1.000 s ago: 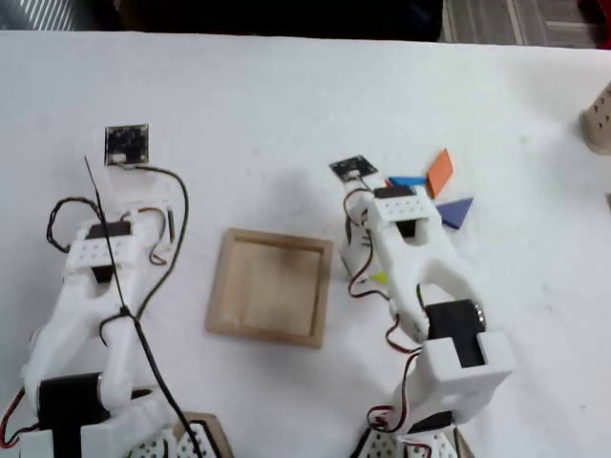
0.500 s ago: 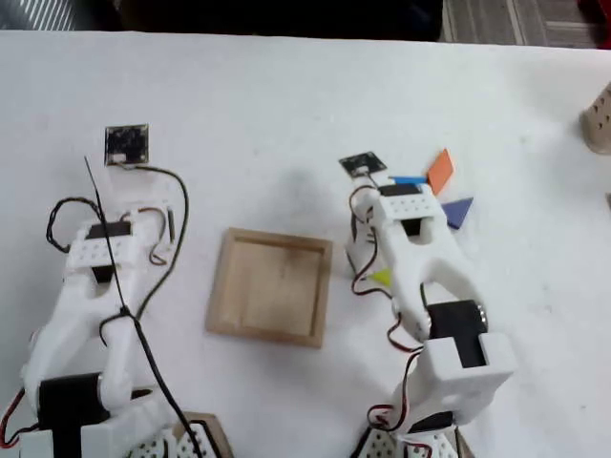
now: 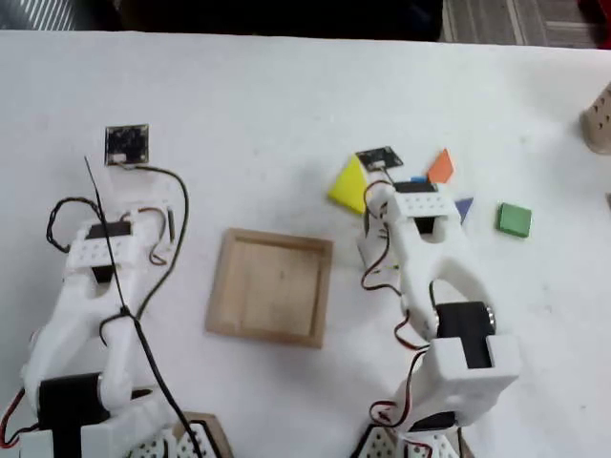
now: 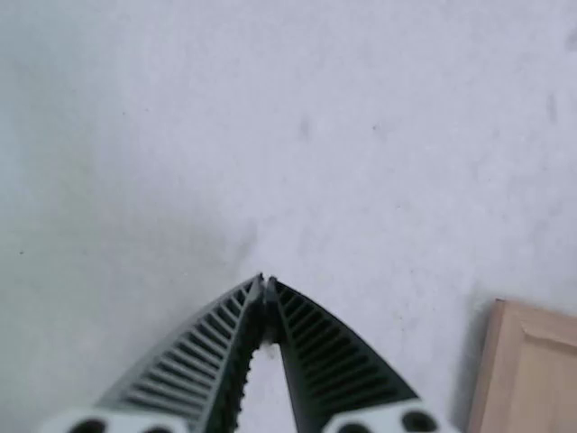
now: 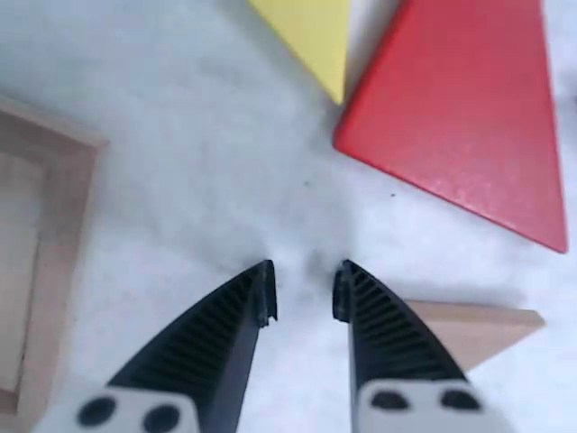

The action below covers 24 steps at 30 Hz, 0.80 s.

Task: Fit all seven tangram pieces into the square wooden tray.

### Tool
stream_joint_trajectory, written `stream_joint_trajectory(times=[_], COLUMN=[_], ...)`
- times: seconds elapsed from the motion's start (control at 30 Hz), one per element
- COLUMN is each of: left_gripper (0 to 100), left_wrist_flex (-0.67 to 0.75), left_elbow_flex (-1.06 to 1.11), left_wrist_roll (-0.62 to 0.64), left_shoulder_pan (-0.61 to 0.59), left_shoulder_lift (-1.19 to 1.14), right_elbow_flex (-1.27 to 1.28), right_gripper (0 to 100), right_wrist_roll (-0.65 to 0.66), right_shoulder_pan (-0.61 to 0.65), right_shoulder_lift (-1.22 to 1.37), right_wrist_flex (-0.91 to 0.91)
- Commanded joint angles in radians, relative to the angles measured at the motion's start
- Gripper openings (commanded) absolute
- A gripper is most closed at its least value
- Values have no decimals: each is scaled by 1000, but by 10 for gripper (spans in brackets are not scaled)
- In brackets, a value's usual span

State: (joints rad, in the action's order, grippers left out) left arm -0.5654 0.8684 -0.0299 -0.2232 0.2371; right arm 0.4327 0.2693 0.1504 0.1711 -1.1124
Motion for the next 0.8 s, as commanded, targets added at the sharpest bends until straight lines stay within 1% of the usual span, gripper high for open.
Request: stream_joint_trajectory(times=[0.0,0.23,0.37,0.47,0.53,0.63,0.77], left_gripper=[24,24,24,24,24,24,24], left_wrist_flex=[21,21,21,21,21,21,21], left_elbow_flex=[-31,-31,-31,-31,-31,-31,-31], left_wrist_roll=[-9,-9,-9,-9,-9,-9,-9], left_shoulder_pan=[-12,-12,-12,-12,-12,-12,-12], left_shoulder_lift=[48,48,48,48,48,48,48], right_elbow_flex=[-8,-44,-198,-377,-509,-717,-991], right_gripper=[84,88,94,164,224,289,317], right_wrist_roll=[0,-15,-123,-152,-157,-157,-157], right_shoulder_pan=[2,5,7,51,85,128,154], right_shoulder_lift=[-79,-214,-186,-79,27,205,450], right_wrist_flex=[-51,-73,-99,-137,-165,-202,-242])
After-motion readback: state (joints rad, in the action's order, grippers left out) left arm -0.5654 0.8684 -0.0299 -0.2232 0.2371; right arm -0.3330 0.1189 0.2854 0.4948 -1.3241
